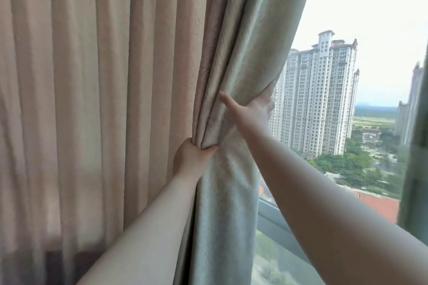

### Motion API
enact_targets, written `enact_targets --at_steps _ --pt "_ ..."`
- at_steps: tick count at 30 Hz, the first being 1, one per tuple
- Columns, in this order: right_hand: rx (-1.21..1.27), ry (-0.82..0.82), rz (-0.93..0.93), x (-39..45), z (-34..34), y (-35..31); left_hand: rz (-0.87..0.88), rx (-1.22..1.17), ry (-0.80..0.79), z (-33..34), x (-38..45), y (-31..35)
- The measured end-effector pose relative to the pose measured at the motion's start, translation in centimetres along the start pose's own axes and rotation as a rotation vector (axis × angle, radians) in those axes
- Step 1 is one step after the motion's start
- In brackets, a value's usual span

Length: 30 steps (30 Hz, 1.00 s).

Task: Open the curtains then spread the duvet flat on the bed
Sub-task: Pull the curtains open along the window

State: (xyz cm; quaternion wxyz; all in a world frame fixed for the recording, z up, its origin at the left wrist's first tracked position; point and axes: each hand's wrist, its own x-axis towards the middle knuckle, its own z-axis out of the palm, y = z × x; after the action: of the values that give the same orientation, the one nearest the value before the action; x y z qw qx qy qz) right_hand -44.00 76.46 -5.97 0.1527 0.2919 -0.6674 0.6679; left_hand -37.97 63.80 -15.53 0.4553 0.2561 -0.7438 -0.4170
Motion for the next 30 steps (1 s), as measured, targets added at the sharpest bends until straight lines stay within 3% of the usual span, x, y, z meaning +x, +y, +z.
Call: enact_targets --at_steps 9,17,30 --pt "-0.1 -0.248 0.048 7.8 10.3 2.0 -0.124 0.405 0.091 -1.4 8.7 -4.6" --pt "-0.023 -0.37 0.038 12.0 20.4 4.5 -0.135 0.306 0.067 -4.4 14.6 -9.6" --pt "0.002 -0.452 0.046 17.0 35.1 6.5 -0.146 0.506 0.036 -10.1 26.6 -16.7"
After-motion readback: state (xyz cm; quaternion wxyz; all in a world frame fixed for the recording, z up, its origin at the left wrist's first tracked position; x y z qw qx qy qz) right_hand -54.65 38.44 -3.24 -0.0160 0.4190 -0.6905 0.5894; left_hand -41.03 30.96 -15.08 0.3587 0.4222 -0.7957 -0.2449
